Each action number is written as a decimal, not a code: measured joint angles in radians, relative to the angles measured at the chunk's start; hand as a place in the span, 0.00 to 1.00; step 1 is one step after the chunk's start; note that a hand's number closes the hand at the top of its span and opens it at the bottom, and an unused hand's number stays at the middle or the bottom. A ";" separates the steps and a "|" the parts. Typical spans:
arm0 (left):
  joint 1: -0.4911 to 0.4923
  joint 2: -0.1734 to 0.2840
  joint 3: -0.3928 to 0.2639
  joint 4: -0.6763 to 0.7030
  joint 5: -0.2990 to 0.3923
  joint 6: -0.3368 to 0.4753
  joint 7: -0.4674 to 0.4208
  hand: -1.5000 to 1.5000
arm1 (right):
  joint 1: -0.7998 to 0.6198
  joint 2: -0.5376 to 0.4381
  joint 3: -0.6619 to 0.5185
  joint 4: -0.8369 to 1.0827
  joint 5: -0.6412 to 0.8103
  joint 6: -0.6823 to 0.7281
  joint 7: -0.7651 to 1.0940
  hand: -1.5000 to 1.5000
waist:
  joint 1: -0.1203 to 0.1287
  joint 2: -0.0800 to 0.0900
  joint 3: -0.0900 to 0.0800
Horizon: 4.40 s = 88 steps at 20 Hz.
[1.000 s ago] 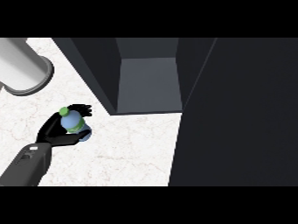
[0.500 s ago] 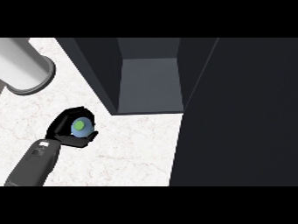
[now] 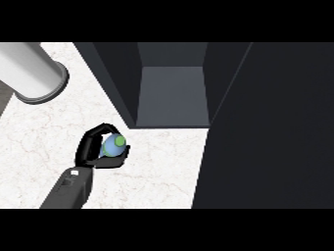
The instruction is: Pick up the bottled water, place it into the cabinet and close the cabinet
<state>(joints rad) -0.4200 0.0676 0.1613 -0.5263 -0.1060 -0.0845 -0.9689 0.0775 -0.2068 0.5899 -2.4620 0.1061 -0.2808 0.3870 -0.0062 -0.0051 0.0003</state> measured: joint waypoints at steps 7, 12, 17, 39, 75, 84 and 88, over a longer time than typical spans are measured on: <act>0.038 -0.055 -0.160 -0.176 0.201 0.085 0.108 1.00 | 0.003 -0.009 0.017 -0.003 0.005 -0.015 0.000 0.00 | -0.001 -0.002 0.000; 0.056 -0.064 -0.296 -0.342 0.341 0.153 0.242 1.00 | 0.023 -0.026 0.026 -0.007 0.007 -0.024 -0.012 0.00 | -0.002 -0.002 0.000; 0.036 -0.066 -0.388 -0.487 0.395 0.263 0.391 1.00 | 0.036 -0.035 0.020 -0.005 0.005 -0.025 -0.040 0.00 | -0.002 0.000 0.000; -0.341 -0.068 -0.527 -0.277 0.603 0.627 0.557 1.00 | 0.142 -0.107 -0.007 -0.023 -0.048 -0.010 -0.149 0.00 | -0.027 0.008 0.000; -0.704 -0.057 -0.367 0.393 0.641 0.669 0.308 0.00 | 0.232 -0.136 -0.088 -0.018 -0.109 0.092 -0.287 0.00 | -0.069 0.030 -0.002; -0.738 -0.065 -0.357 0.408 0.627 0.604 0.284 0.00 | 0.233 -0.129 -0.103 -0.015 -0.116 0.106 -0.296 0.00 | -0.067 0.028 -0.001; -0.748 -0.066 -0.346 0.373 0.635 0.498 0.263 0.00 | 0.224 -0.120 -0.095 -0.012 -0.115 0.106 -0.290 0.00 | -0.062 0.027 -0.001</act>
<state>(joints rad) -1.1678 0.0015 -0.1850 -0.1530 0.5291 0.4139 -0.7058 0.3011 -0.3267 0.4947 -2.4742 -0.0087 -0.1746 0.0974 -0.0681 0.0215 -0.0012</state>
